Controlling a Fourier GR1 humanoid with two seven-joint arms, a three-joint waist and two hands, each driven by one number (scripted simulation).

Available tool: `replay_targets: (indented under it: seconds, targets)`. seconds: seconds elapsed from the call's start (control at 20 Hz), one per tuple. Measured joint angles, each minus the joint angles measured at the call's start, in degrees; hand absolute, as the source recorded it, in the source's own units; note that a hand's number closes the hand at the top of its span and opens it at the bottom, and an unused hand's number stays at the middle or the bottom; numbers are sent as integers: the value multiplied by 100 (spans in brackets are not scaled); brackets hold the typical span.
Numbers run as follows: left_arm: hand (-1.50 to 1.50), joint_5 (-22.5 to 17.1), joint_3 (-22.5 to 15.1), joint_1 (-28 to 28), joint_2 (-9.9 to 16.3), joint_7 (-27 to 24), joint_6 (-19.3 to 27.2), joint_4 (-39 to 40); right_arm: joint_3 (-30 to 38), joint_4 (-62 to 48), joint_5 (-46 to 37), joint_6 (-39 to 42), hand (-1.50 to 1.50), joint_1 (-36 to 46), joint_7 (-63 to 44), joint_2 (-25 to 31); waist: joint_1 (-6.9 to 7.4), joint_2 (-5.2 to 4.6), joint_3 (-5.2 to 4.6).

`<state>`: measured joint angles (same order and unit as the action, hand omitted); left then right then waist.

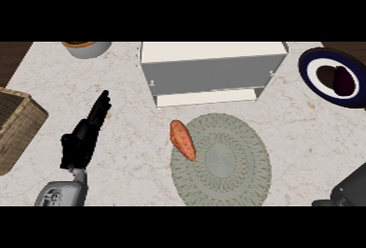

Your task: Pick the tomato from the placemat and place it in the tiered shelf

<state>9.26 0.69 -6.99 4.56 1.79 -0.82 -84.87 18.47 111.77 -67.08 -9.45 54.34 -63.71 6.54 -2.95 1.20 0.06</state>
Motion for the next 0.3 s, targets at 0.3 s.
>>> replay_targets:
  seconds: [0.3]
  targets:
    - [0,-57,52,113,32,6,-28,-64,677,1517,1123,1388,-150,-1002,110,318,-80,12,3]
